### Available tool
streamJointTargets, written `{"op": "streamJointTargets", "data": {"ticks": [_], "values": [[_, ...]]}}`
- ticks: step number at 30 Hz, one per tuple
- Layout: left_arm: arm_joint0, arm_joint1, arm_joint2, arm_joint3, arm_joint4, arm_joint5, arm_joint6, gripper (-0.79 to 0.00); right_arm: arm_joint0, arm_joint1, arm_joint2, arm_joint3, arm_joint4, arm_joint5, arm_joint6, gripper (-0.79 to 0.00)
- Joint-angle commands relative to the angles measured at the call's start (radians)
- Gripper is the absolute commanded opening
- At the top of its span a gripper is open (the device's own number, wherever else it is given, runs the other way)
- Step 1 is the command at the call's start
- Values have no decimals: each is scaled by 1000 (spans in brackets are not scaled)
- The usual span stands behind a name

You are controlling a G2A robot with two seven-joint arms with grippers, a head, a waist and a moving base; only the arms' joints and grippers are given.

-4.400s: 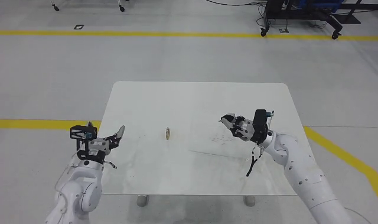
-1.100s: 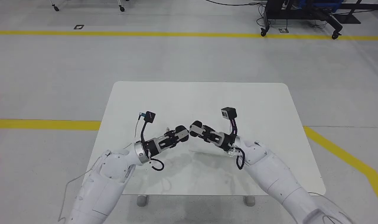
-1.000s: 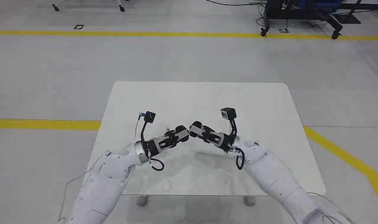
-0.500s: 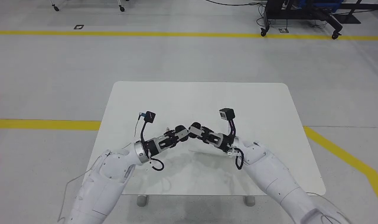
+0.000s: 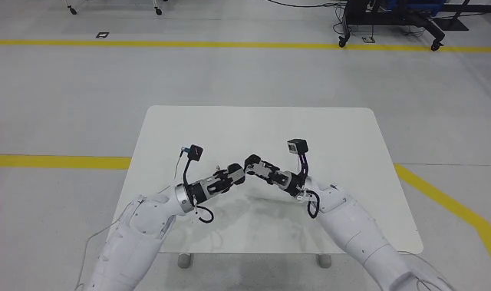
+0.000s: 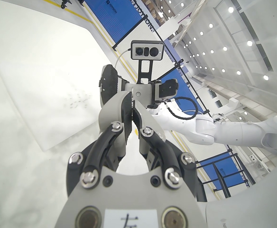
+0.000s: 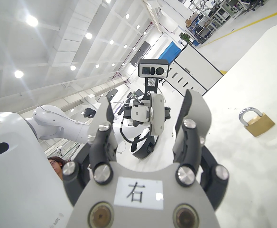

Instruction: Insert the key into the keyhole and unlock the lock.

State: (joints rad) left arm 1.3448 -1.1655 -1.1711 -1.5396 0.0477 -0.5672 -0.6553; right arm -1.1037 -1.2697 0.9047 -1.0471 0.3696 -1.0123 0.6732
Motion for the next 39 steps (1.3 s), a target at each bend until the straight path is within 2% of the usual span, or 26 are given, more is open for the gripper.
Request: {"op": "streamJointTargets", "data": {"ticks": [1, 11, 13, 15, 18, 23, 26, 29, 31, 32, 36, 39], "values": [[0, 0, -2, 0, 5, 0, 3, -785, 0, 0, 0, 0, -1, 0, 0, 0], [6, 1, -5, -5, 15, 19, 26, -785, 1, 1, 0, -1, -9, 4, 1, 0], [2, 4, -16, -1, -2, 21, 13, -785, 23, 13, 27, 4, -145, 16, 22, 0], [-6, 7, -24, 3, -27, 1, -23, -785, 31, 31, 69, -4, -270, 10, 27, 0], [-22, 15, -36, 14, -20, -24, -86, -785, 3, 59, 140, -49, -376, 1, 33, 0], [-50, 28, -29, 26, -26, -83, -243, -785, -62, 105, 213, -164, -458, 27, 143, 0], [-55, 33, -26, 29, -13, -135, -275, -785, -95, 125, 215, -240, -465, 44, 179, 0], [-59, 38, -16, 28, 3, -165, -303, -785, -113, 141, 204, -281, -440, 46, 180, -172], [-61, 40, -7, 28, 17, -173, -312, -785, -113, 150, 191, -292, -428, 50, 185, -345], [-62, 40, -1, 26, 17, -178, -316, -785, -112, 154, 183, -295, -429, 54, 188, -397], [-70, 45, 16, 27, 20, -189, -338, -785, -96, 168, 151, -290, -427, 61, 195, -440], [-72, 47, 29, 24, 23, -196, -344, -785, -83, 176, 123, -288, -424, 65, 200, -443]]}}
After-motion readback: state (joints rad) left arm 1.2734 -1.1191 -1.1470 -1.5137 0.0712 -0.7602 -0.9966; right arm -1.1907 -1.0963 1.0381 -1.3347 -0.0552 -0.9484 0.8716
